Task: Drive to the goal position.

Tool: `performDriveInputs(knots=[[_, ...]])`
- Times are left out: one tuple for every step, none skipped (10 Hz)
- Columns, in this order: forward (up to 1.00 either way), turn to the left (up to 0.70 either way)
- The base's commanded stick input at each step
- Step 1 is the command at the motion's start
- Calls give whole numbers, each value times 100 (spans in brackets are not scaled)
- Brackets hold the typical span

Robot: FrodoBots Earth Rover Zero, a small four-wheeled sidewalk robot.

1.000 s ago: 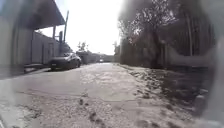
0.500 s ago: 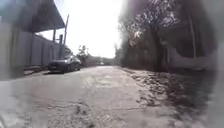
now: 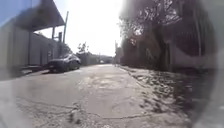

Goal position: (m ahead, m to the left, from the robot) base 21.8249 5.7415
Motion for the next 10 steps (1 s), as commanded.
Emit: performDriveInputs(knots=[[50, 0], [50, 0], [50, 0], [50, 0], [50, 0], [50, 0], [50, 0], [50, 0], [50, 0], [50, 0]])
